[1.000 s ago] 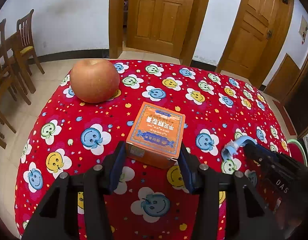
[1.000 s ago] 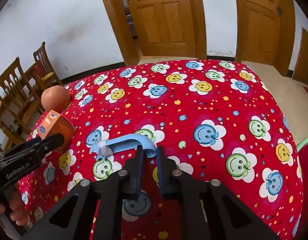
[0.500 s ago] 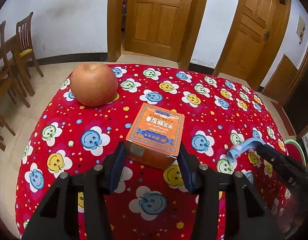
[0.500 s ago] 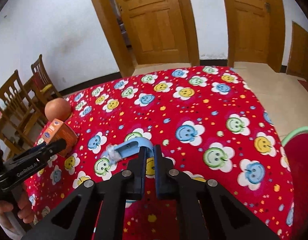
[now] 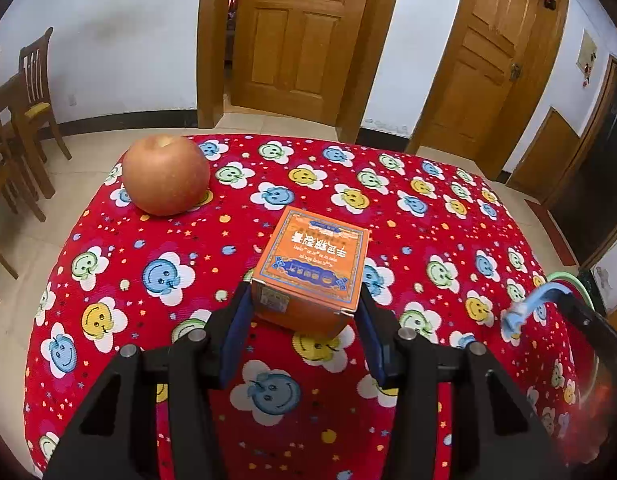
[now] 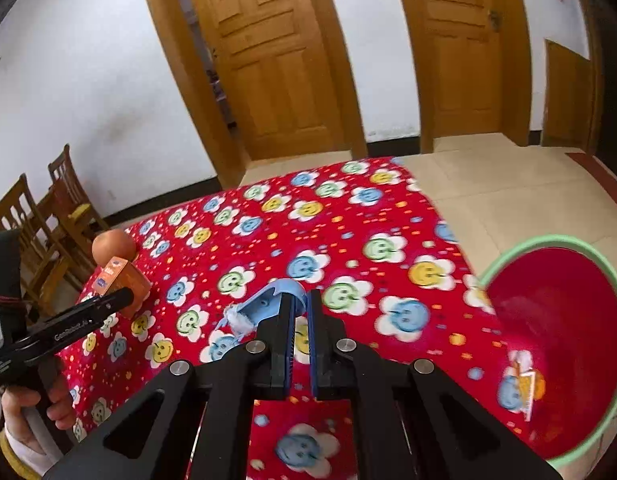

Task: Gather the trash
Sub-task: 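Carry the orange box and blue plastic piece over the red bin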

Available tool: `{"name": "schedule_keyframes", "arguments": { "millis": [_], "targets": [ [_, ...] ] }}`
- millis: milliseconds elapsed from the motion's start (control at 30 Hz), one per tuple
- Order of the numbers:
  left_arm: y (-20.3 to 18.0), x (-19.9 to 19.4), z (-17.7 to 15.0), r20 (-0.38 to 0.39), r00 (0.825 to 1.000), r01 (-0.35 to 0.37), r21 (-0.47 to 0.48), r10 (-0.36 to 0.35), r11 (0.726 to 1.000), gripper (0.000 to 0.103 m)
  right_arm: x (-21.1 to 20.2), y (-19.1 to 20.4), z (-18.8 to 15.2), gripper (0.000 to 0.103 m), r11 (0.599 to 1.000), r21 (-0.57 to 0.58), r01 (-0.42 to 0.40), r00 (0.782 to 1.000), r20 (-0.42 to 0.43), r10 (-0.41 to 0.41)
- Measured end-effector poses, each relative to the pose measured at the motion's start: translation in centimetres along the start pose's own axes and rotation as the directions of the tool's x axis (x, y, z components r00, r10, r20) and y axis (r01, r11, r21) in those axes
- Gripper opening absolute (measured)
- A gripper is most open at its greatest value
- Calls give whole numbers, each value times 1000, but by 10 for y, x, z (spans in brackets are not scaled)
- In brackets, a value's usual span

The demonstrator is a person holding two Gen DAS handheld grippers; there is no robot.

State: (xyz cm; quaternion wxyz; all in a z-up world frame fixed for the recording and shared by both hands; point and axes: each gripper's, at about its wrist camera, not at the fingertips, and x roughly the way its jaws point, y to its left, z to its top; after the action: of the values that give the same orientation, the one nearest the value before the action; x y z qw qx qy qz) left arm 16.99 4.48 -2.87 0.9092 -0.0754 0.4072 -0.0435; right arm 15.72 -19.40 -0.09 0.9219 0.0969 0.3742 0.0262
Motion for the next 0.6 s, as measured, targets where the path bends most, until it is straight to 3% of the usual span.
{"name": "schedule_keyframes", "arguments": {
  "millis": [600],
  "targets": [
    [-36,-34,1,48,998,32,63,-35,997,50,-68,-72,-13,5,985,148,89,993,68,-100]
  ]
}}
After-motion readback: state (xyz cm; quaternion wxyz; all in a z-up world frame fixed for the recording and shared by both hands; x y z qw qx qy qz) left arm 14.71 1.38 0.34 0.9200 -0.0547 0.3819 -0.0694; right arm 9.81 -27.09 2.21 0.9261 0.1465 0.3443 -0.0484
